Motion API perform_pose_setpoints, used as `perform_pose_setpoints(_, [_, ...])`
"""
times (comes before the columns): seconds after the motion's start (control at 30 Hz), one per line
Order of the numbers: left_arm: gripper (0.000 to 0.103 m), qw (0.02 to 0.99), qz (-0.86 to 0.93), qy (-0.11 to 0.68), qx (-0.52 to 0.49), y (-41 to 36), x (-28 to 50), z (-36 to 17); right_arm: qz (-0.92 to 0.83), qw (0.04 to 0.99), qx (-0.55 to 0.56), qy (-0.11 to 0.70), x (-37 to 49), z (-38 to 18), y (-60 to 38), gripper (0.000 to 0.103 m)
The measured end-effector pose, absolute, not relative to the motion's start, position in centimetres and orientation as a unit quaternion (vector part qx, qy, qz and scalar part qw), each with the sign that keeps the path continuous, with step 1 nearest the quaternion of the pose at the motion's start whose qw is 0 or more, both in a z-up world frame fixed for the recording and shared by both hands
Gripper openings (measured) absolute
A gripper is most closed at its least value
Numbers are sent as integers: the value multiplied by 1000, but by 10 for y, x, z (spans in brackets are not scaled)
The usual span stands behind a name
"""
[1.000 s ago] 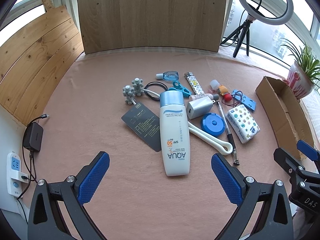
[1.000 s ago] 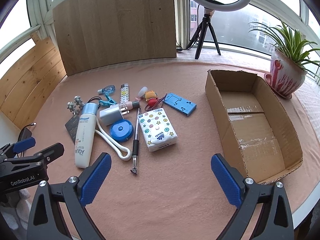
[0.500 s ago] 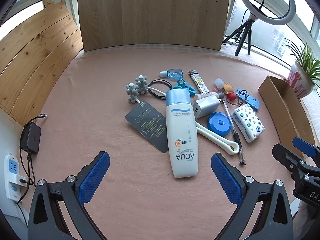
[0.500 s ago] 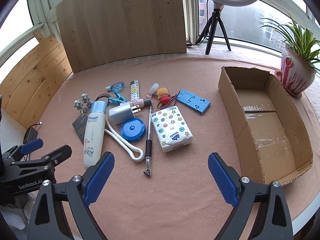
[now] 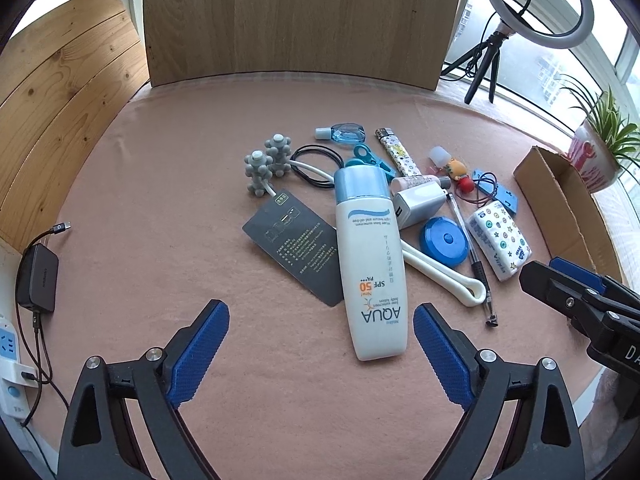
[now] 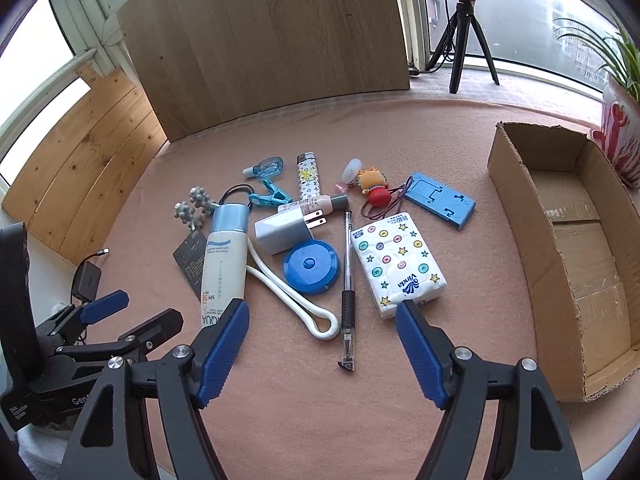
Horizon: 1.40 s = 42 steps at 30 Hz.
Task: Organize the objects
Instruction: 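Close the right gripper around the white AQUA sunscreen bottle and lift it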
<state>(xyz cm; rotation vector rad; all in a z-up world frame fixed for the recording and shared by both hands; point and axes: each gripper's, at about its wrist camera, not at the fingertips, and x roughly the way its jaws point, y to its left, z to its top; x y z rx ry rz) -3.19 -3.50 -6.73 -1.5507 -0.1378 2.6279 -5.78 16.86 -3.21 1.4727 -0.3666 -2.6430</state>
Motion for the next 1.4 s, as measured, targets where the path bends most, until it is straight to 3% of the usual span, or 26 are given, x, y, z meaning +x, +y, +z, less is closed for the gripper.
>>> perform_pose_setpoints(0.23, [80, 86, 845, -75, -523, -45, -41, -81, -845, 81, 508, -149, -78, -48, 156, 55])
perform_pose_setpoints(0.3, [67, 99, 837, -90, -531, -47, -44, -86, -841, 89, 513, -148, -85, -51, 149, 51])
perform_pose_setpoints(0.4, [56, 117, 834, -88, -531, -44, -47, -89, -833, 103, 523, -148, -94, -55, 140, 44])
perform_pose_setpoints(0.93, [50, 179, 812, -118, -542, -33, -67, -103, -775, 173, 573, -201, -139, -81, 117, 29])
perform_pose_setpoints(1.4, [49, 183, 805, -139, -547, -35, -72, -117, -755, 185, 592, -212, -149, -90, 110, 32])
